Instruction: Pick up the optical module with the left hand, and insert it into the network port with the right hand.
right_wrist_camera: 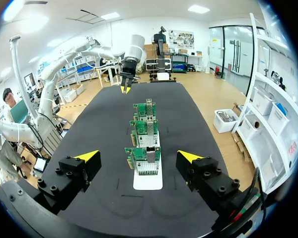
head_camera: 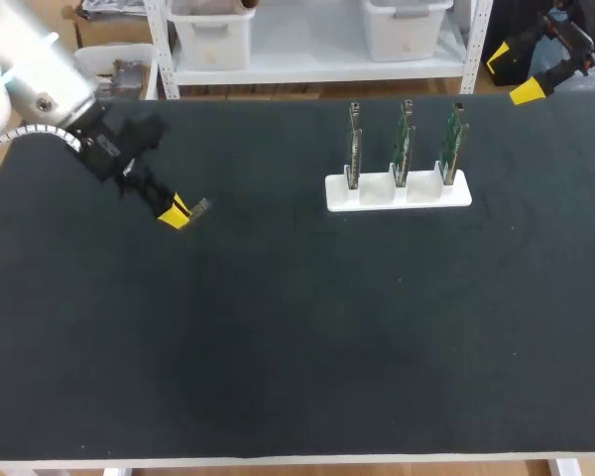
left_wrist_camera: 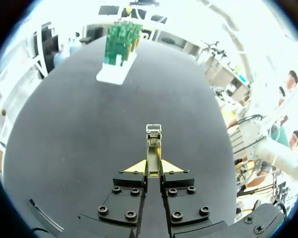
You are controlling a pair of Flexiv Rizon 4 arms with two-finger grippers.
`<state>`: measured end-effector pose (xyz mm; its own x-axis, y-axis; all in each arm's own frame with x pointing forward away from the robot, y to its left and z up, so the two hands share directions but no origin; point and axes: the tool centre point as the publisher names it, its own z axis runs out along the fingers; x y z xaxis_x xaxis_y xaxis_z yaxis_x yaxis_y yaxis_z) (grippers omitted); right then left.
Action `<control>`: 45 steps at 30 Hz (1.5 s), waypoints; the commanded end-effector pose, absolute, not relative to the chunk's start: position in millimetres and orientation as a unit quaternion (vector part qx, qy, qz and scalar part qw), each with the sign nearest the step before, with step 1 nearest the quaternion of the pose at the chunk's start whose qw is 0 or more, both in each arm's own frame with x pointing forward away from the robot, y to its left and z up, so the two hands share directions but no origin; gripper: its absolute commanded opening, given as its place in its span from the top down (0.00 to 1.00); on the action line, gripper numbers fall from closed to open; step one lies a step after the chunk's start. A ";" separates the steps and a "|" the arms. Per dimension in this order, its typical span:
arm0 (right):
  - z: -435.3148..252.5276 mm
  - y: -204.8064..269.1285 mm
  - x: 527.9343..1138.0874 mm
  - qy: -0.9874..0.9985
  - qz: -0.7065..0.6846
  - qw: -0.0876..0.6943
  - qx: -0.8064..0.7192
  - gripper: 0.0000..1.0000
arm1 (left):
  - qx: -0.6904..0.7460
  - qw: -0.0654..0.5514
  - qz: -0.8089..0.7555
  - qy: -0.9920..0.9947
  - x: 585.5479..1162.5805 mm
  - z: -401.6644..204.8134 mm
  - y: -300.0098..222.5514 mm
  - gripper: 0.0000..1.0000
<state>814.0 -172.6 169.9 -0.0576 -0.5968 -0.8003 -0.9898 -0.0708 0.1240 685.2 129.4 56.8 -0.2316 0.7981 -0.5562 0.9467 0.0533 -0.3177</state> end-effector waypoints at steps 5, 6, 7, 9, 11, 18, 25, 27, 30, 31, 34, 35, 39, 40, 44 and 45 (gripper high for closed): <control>170.3 -173.8 822.1 0.572 0.449 0.180 -0.662 0.00 | 0.602 0.146 -0.360 0.697 693.9 85.4 128.1 1.00; 170.3 -173.8 822.1 0.572 0.449 0.180 -0.662 0.00 | 0.602 0.149 -0.365 0.695 694.6 89.6 126.6 1.00; 170.3 -173.8 822.1 0.572 0.449 0.180 -0.662 0.00 | 0.603 0.153 -0.371 0.689 695.6 93.9 125.1 1.00; 170.3 -173.8 822.1 0.572 0.449 0.180 -0.662 0.00 | 0.596 0.156 -0.382 0.689 698.6 102.4 122.5 1.00; 170.3 -173.8 822.1 0.572 0.449 0.180 -0.662 0.00 | 0.589 0.155 -0.393 0.689 702.5 111.4 119.9 1.00; 170.3 -173.8 822.1 0.572 0.449 0.180 -0.662 0.00 | 0.606 0.157 -0.394 0.673 715.2 147.5 99.6 1.00; 170.3 -173.8 822.1 0.572 0.449 0.180 -0.662 0.00 | 0.639 0.143 -0.365 0.662 720.7 171.7 64.2 1.00; 170.3 -173.8 822.1 0.572 0.449 0.180 -0.662 0.00 | 0.642 0.136 -0.354 0.666 722.2 173.4 55.4 1.00; 170.3 -173.8 822.1 0.572 0.449 0.180 -0.662 0.00 | 0.644 0.128 -0.351 0.667 725.3 172.0 49.1 1.00; 170.3 -173.8 822.1 0.572 0.449 0.180 -0.662 0.00 | 0.643 0.123 -0.348 0.671 726.5 171.2 48.3 1.00; 170.3 -173.8 822.1 0.572 0.449 0.180 -0.662 0.00 | 0.646 0.113 -0.337 0.676 728.2 169.2 47.2 1.00; 170.3 -173.8 822.1 0.572 0.449 0.180 -0.662 0.00 | 0.646 0.113 -0.337 0.676 728.2 169.2 47.2 1.00; 170.3 -173.8 822.1 0.572 0.449 0.180 -0.662 0.00 | 0.646 0.113 -0.337 0.676 728.2 169.2 47.2 1.00; 170.3 -173.8 822.1 0.572 0.449 0.180 -0.662 0.00 | 0.646 0.113 -0.337 0.676 728.2 169.2 47.2 1.00; 170.3 -173.8 822.1 0.572 0.449 0.180 -0.662 0.00 | 0.646 0.113 -0.337 0.676 728.2 169.2 47.2 1.00; 170.3 -173.8 822.1 0.572 0.449 0.180 -0.662 0.00 | 0.646 0.113 -0.337 0.676 728.2 169.2 47.2 1.00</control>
